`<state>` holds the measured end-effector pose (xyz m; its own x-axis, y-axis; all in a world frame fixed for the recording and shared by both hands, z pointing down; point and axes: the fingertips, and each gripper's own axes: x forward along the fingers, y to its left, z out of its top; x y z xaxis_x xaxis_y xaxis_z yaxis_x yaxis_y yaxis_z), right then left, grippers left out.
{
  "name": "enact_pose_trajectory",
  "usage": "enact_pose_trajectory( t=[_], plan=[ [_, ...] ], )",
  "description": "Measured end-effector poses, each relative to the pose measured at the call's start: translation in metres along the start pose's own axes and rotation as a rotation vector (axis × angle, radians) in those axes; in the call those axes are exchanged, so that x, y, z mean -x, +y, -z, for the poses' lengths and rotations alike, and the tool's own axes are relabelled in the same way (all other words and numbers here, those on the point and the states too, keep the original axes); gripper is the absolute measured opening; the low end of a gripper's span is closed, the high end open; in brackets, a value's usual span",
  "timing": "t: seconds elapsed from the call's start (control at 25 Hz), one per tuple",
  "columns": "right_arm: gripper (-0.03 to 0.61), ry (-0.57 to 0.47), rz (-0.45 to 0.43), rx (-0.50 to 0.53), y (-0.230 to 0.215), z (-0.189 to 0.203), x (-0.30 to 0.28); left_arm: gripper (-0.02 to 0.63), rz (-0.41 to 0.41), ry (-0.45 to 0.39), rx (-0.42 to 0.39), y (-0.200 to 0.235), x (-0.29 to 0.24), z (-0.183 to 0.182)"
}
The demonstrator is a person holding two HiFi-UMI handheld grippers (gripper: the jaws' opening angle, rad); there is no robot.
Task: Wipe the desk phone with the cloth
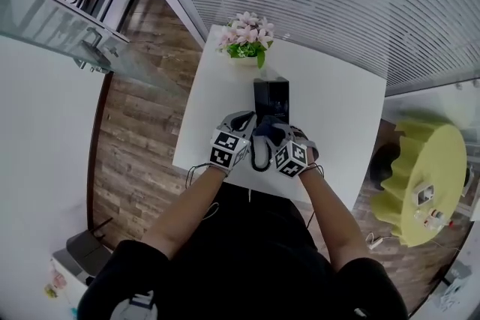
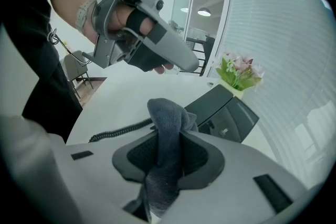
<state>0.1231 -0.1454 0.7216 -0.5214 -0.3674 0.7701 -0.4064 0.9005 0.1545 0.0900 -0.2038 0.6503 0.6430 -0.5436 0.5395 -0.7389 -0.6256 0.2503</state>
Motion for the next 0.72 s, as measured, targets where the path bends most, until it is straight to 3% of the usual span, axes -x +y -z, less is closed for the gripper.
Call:
enact_pose_trajectory(
  t=[0.44, 0.72],
  plan=[
    [0.112, -0.087, 0.249, 0.034, -0.119, -0.047, 0.038, 0.011, -0.019, -0.085, -0.038, 0.014, -0.012, -0.067],
    [0.112, -0.071, 0.252, 0.037, -0.15, -0.048, 0.018, 0.011, -0.036, -0.105, -0.039, 0.022, -0.029, -0.088]
  ],
)
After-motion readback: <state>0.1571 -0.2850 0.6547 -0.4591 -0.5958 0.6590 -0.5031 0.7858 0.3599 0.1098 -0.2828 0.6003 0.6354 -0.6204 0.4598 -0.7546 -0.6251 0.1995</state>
